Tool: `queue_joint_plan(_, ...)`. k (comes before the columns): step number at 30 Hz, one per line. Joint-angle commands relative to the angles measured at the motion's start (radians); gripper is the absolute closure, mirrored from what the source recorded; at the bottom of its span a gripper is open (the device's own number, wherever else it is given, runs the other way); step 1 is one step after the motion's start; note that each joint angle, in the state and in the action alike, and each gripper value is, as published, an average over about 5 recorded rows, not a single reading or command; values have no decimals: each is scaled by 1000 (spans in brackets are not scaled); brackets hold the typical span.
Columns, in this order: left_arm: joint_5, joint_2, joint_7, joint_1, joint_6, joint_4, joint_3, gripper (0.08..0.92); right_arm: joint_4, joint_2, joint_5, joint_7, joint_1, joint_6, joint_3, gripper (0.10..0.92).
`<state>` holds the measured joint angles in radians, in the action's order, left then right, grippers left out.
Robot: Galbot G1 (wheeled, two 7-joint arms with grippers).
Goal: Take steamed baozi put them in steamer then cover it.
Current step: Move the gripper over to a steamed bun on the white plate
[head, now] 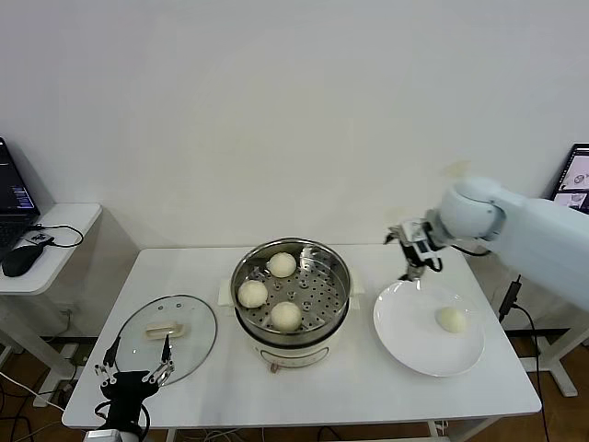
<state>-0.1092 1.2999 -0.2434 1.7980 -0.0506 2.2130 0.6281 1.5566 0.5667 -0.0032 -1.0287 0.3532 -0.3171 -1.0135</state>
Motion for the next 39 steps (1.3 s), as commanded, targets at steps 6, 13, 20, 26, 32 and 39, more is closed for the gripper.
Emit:
queue_joint_plan(6,5,-1,1,4,-3,-5,4,177,-239,-57,-209,-111,-457,173,377,203)
queue_joint_plan(13,7,4,1,6,-4,-8,6,177,-353,35,-296,-103,-549,214,479,203)
queue_joint_plan(20,7,6,1,10,-4,-11,10,177,-428,102,-366,-84,-595,230,517,202)
queue_joint_plan(26,7,8,1,12,-4,-10,10,177,-458,131,-396,-76,-607,224,530,203)
queue_joint_plan(32,7,10,1,9,-3,-14,8,177,-483,135,-416,-62,-611,221,539,203)
queue_joint_plan(39,7,12,0,9,-2,-13,7,177,-517,157,-428,-46,-610,219,559,203)
